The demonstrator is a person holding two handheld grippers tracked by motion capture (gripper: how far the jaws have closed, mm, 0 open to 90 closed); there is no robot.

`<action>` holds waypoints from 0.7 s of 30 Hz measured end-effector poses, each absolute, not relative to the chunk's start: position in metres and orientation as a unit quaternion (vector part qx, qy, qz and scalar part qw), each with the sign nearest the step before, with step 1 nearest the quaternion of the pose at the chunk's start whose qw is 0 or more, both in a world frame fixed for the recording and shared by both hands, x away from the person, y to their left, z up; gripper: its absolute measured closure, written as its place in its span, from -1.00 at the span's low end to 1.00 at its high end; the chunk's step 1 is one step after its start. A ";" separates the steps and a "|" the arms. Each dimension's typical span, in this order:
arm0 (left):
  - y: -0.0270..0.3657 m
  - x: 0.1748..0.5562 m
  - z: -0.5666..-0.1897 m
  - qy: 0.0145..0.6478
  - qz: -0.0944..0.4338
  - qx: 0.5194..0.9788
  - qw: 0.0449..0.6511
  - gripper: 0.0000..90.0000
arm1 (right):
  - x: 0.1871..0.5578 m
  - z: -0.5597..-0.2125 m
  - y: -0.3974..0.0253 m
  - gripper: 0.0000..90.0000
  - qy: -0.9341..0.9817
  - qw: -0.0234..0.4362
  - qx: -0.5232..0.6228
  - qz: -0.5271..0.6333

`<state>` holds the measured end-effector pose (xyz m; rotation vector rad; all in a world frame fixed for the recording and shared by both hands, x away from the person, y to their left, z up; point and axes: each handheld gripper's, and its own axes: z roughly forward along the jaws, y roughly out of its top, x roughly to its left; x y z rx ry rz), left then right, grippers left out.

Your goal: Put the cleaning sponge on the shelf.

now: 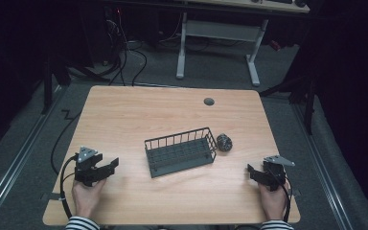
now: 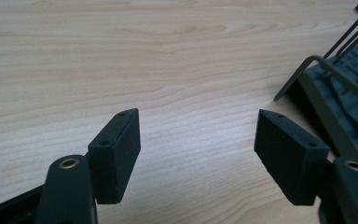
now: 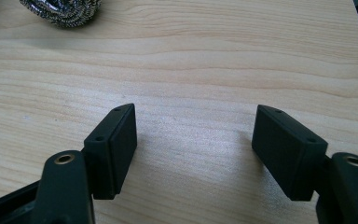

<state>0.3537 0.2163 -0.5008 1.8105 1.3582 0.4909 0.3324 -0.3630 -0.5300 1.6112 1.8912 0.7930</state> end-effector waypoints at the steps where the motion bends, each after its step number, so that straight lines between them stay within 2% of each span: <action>1: 0.217 0.354 -0.502 0.539 0.193 0.716 0.400 -0.29 | 0.332 -0.530 -0.363 -0.31 0.700 0.264 0.596 0.293; 21: 0.218 0.365 -0.530 0.564 0.214 0.717 0.350 -0.29 | 0.332 -0.530 -0.363 -0.31 0.700 0.263 0.596 0.294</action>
